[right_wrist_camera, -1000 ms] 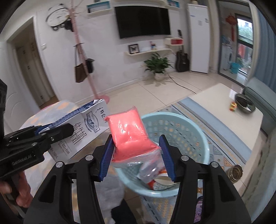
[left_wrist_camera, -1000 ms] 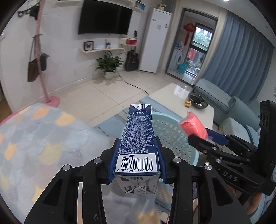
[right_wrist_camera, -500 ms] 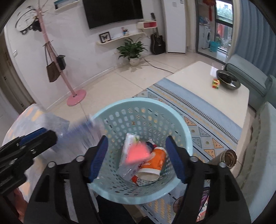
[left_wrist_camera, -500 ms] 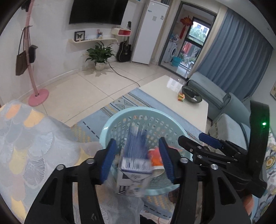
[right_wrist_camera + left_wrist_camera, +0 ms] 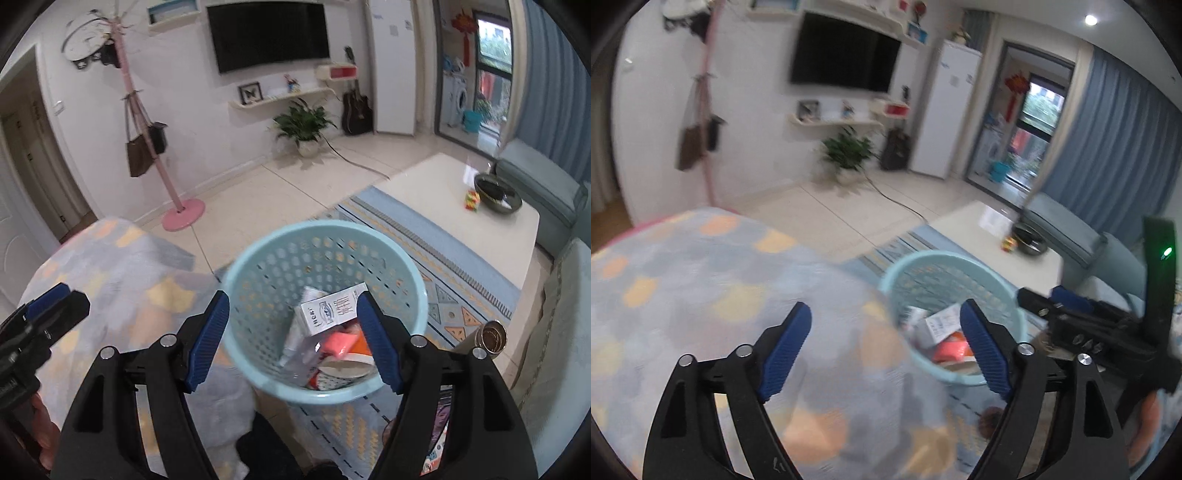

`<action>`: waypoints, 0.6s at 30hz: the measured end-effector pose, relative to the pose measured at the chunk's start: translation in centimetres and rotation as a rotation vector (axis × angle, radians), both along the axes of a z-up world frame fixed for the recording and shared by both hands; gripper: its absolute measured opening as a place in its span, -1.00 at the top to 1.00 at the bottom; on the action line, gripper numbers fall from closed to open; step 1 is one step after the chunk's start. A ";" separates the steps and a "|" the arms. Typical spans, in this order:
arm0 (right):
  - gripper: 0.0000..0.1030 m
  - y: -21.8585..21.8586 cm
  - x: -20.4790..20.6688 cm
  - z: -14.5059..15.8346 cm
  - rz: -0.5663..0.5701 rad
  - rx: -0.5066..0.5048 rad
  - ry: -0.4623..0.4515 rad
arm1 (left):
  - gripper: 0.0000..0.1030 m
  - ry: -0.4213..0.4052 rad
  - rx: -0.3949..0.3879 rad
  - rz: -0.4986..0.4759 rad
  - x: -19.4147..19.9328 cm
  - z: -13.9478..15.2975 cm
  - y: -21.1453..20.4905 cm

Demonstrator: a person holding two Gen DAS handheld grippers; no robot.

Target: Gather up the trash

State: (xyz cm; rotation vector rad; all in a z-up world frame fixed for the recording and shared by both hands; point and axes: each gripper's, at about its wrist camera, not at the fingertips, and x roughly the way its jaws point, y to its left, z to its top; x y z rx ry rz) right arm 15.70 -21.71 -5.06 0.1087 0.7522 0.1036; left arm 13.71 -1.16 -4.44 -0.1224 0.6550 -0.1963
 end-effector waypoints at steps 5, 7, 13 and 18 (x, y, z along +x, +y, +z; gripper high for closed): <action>-0.32 3.6 -3.1 1.4 0.012 -0.040 -0.085 | -0.68 -0.114 0.067 0.175 -5.1 0.5 3.3; -0.32 4.6 -4.2 1.6 0.010 -0.047 -0.118 | -0.70 -0.177 0.114 0.272 -7.0 0.3 4.4; -0.33 7.2 -7.3 1.5 0.006 -0.076 -0.233 | -0.72 -0.245 0.133 0.383 -10.4 0.1 5.5; -0.33 8.1 -8.5 1.0 0.013 -0.082 -0.263 | -0.77 -0.295 0.149 0.440 -12.6 0.1 5.2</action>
